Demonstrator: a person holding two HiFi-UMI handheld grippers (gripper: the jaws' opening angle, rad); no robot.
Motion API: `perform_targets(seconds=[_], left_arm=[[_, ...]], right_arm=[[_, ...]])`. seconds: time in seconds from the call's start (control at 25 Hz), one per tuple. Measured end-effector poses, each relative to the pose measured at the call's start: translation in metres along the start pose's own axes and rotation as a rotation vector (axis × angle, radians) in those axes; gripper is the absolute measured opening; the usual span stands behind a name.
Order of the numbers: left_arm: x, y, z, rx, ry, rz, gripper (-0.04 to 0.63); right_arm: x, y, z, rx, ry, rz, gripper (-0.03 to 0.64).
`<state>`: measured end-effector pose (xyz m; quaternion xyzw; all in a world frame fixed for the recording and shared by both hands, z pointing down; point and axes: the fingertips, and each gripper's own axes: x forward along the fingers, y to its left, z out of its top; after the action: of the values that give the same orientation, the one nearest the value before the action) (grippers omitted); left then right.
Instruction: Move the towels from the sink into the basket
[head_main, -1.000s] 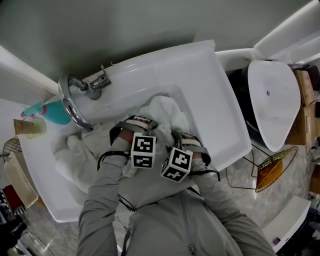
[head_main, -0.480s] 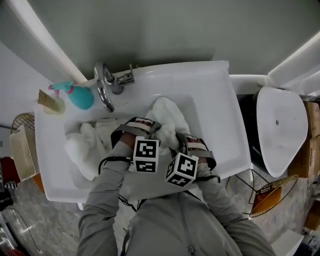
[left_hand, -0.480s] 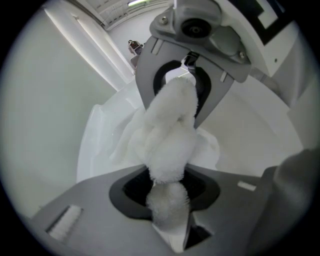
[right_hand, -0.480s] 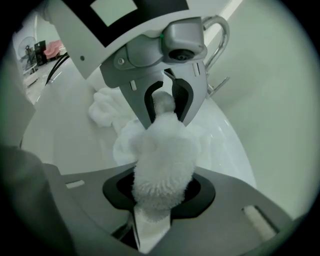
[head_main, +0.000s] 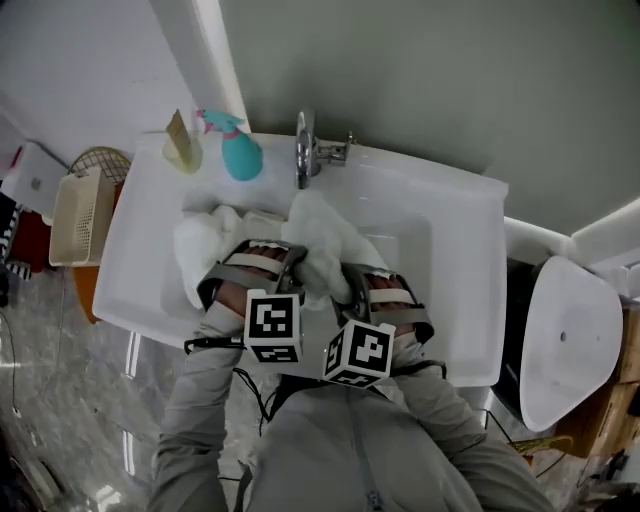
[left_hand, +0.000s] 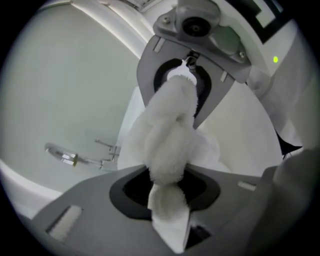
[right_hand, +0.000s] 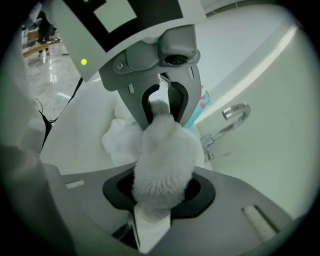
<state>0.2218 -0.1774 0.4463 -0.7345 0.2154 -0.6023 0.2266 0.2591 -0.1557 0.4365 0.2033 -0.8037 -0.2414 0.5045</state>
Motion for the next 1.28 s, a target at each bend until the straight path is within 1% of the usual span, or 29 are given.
perform_targets(seconds=[0.16,0.28,0.44,0.52,0.76,0.84,1.12,1.28], left_arm=[[-0.043,0.003,-0.049,-0.074,0.089,0.090,0.189],[-0.080,0.001,-0.095,-0.131,0.159,0.152,0.187],[-0.138,-0.001,-0.175,-0.200,0.247,0.251,0.187],[-0.166,-0.006,-0.219,-0.220,0.286,0.287,0.187],[-0.261,-0.032,-0.345,-0.219,0.368,0.354,0.186],[-0.287,-0.039,-0.382,-0.227,0.396,0.375,0.186],[-0.340,-0.046,-0.490,-0.290,0.483,0.431,0.186],[-0.349,-0.047,-0.550,-0.320,0.515,0.440,0.186]], right_arm=[[-0.005,0.002,0.061,-0.103,-0.096,-0.017,0.137],[-0.007,0.008,0.116,-0.185,-0.169,-0.028,0.137],[-0.004,0.019,0.211,-0.288,-0.261,-0.061,0.137],[-0.001,0.030,0.260,-0.322,-0.299,-0.077,0.137],[-0.005,0.072,0.413,-0.385,-0.385,-0.125,0.137],[-0.004,0.083,0.456,-0.398,-0.413,-0.136,0.137],[0.017,0.102,0.572,-0.458,-0.498,-0.145,0.137],[0.044,0.110,0.626,-0.478,-0.523,-0.132,0.137]])
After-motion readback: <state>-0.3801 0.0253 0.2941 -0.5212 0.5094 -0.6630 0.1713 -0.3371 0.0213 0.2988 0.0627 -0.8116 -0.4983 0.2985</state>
